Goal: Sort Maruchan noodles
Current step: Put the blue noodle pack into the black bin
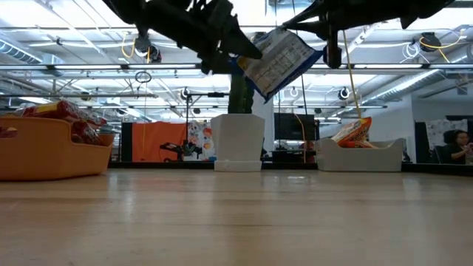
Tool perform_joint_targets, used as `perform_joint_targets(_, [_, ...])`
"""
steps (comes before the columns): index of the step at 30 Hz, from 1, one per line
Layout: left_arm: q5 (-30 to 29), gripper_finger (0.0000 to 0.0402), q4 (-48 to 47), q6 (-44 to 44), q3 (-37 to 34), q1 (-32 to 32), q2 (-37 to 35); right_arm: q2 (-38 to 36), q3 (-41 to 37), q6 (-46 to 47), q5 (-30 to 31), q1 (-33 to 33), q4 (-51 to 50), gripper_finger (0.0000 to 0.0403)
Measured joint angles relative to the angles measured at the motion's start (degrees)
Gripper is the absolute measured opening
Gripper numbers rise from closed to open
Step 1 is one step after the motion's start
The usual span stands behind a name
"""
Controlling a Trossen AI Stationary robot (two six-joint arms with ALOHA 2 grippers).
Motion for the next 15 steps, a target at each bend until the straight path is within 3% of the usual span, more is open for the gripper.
perform_joint_targets(9, [4.87,0.0371,9.84,-0.69,0.0,-0.66,1.14,-0.03,0.0,3.8,1.63,3.77,1.95,0.0])
perform_joint_targets(15, [7.91,0.0305,7.69,0.02,0.0,-0.48,1.65,-0.02,0.0,2.45,2.23,4.12,2.44,0.0])
